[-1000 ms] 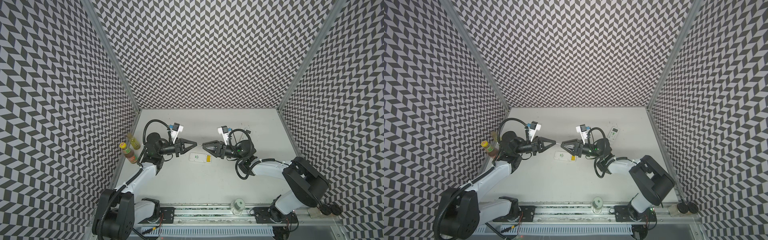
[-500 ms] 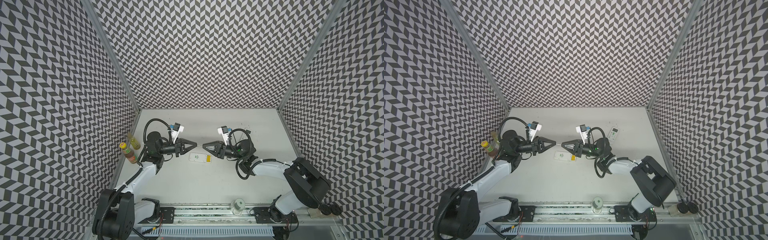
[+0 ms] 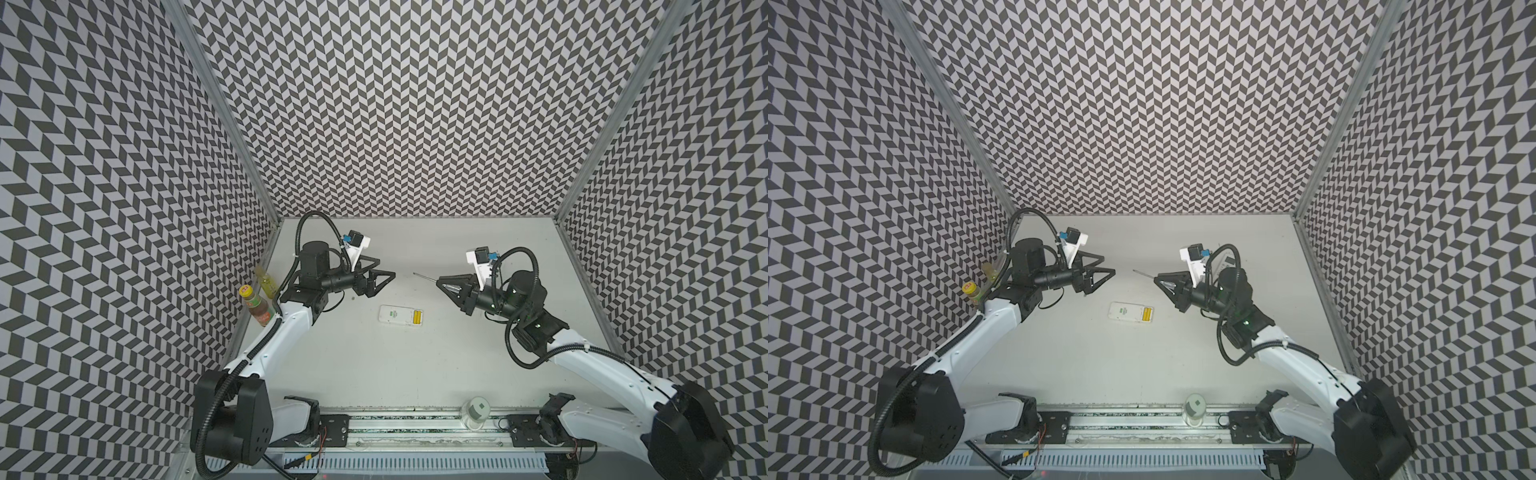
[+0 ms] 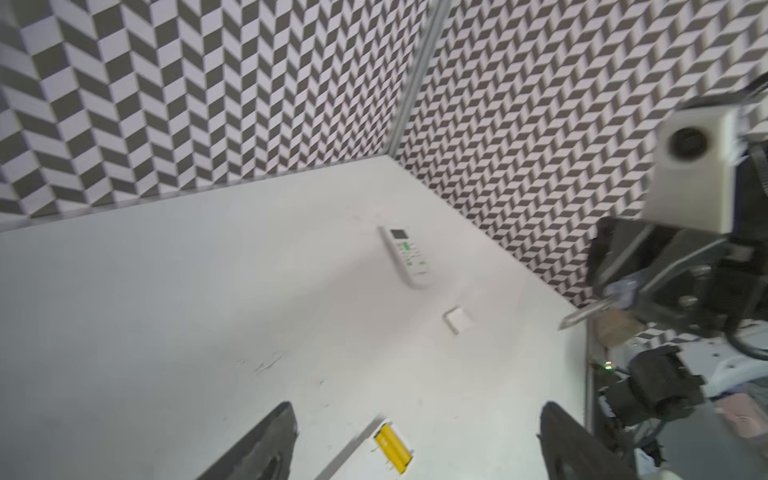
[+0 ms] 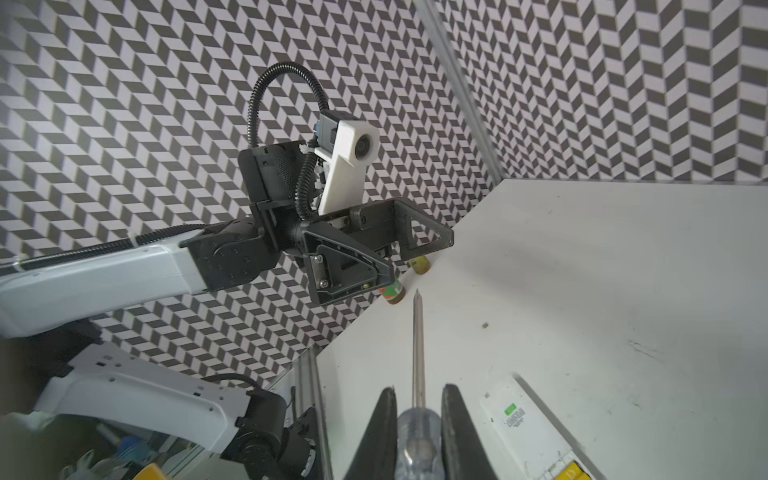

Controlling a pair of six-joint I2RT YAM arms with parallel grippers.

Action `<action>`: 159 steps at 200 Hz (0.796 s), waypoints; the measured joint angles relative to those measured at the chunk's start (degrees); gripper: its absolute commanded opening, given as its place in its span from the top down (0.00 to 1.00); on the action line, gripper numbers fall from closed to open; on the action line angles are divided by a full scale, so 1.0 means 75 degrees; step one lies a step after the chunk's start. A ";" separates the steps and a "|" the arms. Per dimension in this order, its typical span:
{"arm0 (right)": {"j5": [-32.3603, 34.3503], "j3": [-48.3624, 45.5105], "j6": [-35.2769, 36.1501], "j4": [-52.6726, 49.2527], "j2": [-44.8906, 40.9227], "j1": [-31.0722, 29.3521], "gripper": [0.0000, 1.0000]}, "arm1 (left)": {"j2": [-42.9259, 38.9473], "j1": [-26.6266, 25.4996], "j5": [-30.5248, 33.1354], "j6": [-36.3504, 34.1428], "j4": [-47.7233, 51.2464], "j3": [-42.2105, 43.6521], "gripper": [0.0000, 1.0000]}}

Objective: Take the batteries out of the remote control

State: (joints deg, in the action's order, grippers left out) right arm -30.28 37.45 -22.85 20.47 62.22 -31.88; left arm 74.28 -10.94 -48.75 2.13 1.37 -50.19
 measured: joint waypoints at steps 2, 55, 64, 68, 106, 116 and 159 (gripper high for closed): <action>0.0052 -0.0009 0.0073 -0.0085 -0.0061 0.0009 1.00 | 0.0041 -0.0012 0.0076 -0.0093 0.0052 -0.0006 0.03; 0.1236 -0.0335 0.1425 -0.1851 -0.1460 0.0032 1.00 | 0.1090 -0.0997 0.1705 -0.2256 0.1020 -0.0012 0.00; 0.1405 -0.0364 0.1626 -0.2107 -0.1679 0.0032 1.00 | 0.1241 -0.1259 0.1985 -0.2640 0.1134 -0.0012 0.00; 0.1480 -0.0388 0.1690 -0.2189 -0.1798 0.0032 1.00 | 0.1306 -0.1355 0.2078 -0.2804 0.1180 -0.0015 0.00; 0.1778 -0.0519 0.2028 -0.2582 -0.2460 0.0032 1.00 | 0.2232 -0.2066 0.2809 -0.4112 0.1999 -0.0493 0.00; 0.1818 -0.0519 0.2066 -0.2585 -0.2538 0.0032 1.00 | 0.2442 -0.2139 0.2987 -0.4368 0.2180 -0.0641 0.00; 0.1891 -0.0519 0.2174 -0.2620 -0.2667 0.0032 1.00 | 0.3197 -0.2232 0.3363 -0.5045 0.2862 -0.1285 0.00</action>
State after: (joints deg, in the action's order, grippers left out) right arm -16.10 33.56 -6.55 0.82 42.22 -31.64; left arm 98.26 -27.68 -23.53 -35.70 22.83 -59.83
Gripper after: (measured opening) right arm 0.170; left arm 0.995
